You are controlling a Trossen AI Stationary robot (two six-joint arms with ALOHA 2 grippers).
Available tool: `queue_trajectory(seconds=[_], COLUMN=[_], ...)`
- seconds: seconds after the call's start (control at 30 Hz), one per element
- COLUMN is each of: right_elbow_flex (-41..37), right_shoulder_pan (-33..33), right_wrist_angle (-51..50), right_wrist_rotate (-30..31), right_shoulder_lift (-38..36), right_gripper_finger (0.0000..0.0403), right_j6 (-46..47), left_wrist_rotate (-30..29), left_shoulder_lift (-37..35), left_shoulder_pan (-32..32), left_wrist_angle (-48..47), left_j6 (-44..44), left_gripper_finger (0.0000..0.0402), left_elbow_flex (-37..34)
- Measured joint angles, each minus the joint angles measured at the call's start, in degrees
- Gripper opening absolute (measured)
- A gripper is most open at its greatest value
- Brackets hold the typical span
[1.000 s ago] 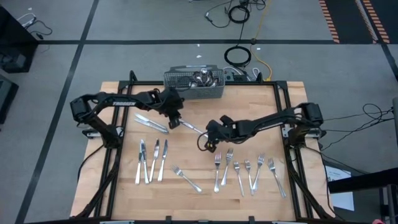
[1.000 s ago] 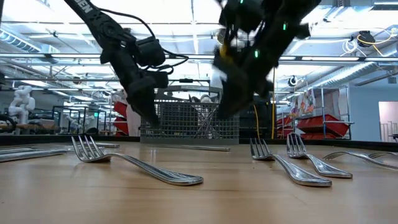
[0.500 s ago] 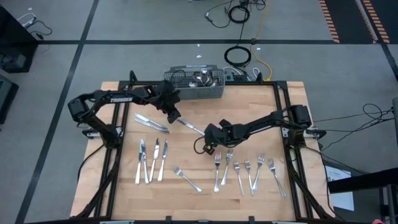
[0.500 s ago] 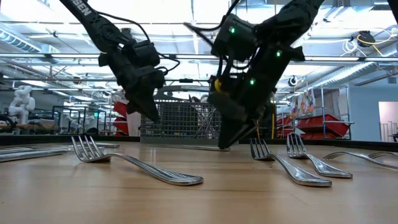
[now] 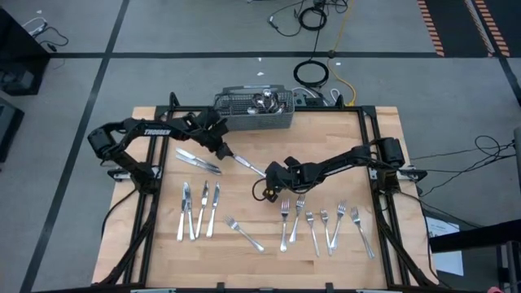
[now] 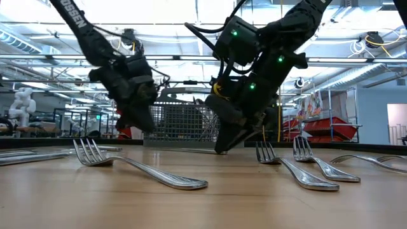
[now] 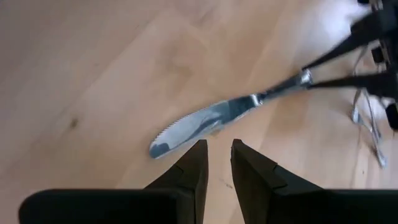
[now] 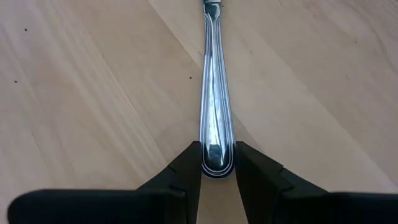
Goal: Sort silverware
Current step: Put the silver knife into the gray utensil holder
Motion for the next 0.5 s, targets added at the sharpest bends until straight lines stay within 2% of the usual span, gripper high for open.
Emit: queue_trajectory(seconds=[0.2, 0.5], right_elbow_flex=[-0.04, -0.13], right_shoulder_pan=[0.00, 0.00], right_wrist_angle=[0.00, 1.64], right_wrist_rotate=[-0.15, -0.61], right_shoulder_lift=[0.02, 0.15], right_gripper_finger=[0.0087, 0.0087], right_j6=[0.00, 0.45], left_wrist_rotate=[6.12, 6.05], left_shoulder_lift=[0.02, 0.02], left_shoulder_pan=[1.68, 3.10], left_wrist_angle=[16.17, 15.76], left_j6=[-12.92, -13.98], left_gripper_finger=[0.0077, 0.0077], left_elbow_flex=[-7.00, -9.32])
